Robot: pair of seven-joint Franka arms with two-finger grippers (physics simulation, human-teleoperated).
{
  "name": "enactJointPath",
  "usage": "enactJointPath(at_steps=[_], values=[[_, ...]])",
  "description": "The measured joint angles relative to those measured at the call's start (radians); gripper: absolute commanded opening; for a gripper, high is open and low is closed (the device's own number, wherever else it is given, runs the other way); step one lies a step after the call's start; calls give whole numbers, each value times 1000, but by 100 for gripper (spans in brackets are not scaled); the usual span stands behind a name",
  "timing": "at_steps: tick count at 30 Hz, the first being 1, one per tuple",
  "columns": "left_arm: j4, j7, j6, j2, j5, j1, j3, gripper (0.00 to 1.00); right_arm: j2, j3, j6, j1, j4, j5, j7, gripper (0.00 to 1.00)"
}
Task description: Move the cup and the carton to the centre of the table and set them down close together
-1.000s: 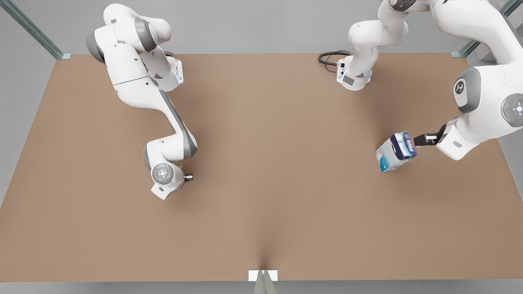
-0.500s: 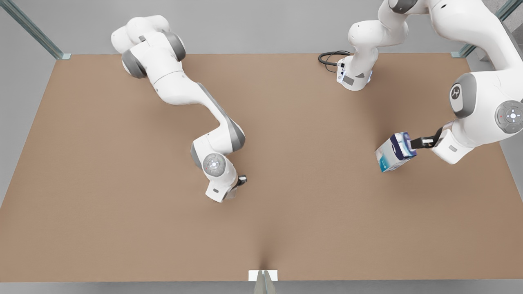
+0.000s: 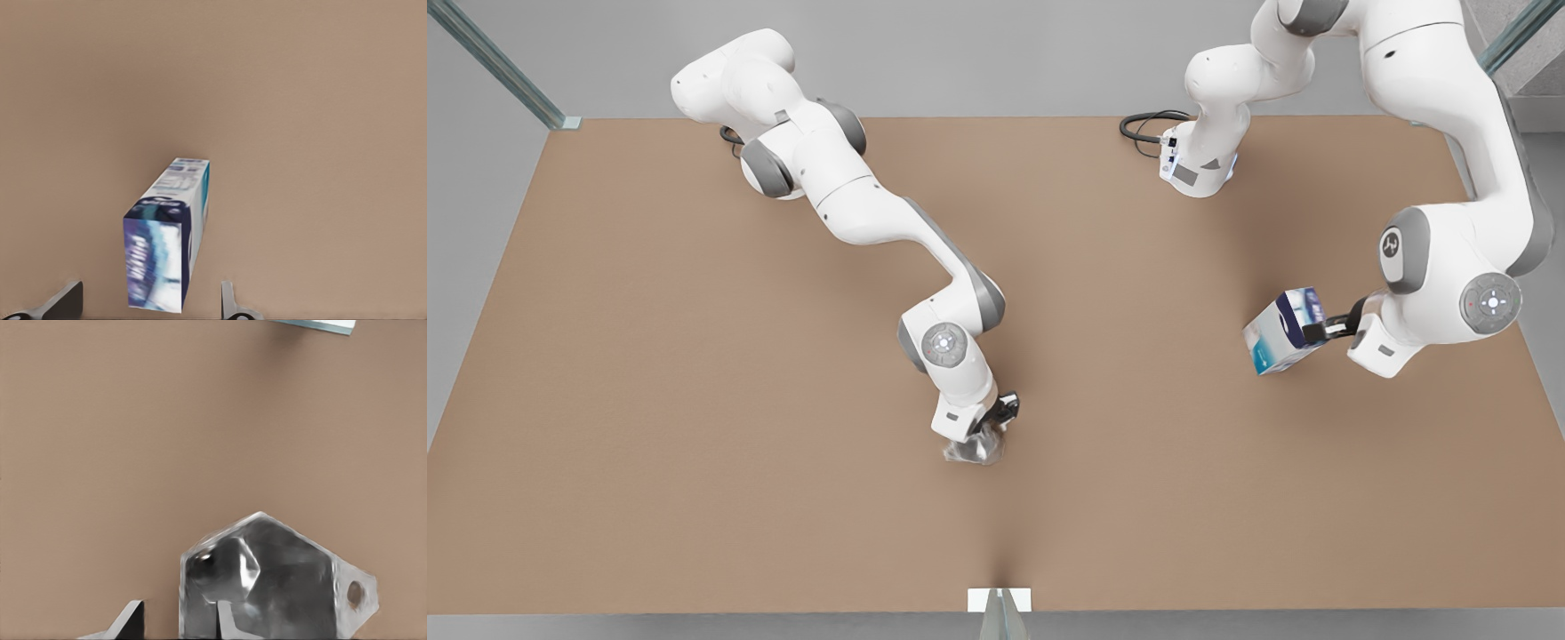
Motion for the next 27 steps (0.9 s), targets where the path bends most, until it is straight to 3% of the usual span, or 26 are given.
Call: enactJointPath(at_steps=[3,8,9,10,12,14,16,18,27], values=[[-158,0,188,-57,1,-2,8,99,-2,0,0,0,0,0,0,100],[-204,-4,245,-61,2,9,13,99,-34,3,-20,-1,-6,10,10,100],[-204,-3,240,-54,1,13,14,99,-109,2,-115,-15,-13,25,11,100],[-205,-3,235,-47,0,15,14,99,-227,1,-327,-69,-15,22,3,100],[-207,-4,238,-36,-2,21,14,99,-380,-8,-627,-316,-15,-57,-312,100],[-207,-5,239,-28,-3,24,14,99,-506,-8,-705,-421,-85,-251,-423,100],[-213,-5,242,-24,-4,23,14,99,-767,5,-616,-479,-408,-293,-413,100],[-220,-5,244,-22,-4,25,14,99,-876,18,-606,-531,-536,-297,-401,100],[-251,-11,211,-49,-23,25,15,99,-869,72,-624,-580,-538,-312,-362,100]])
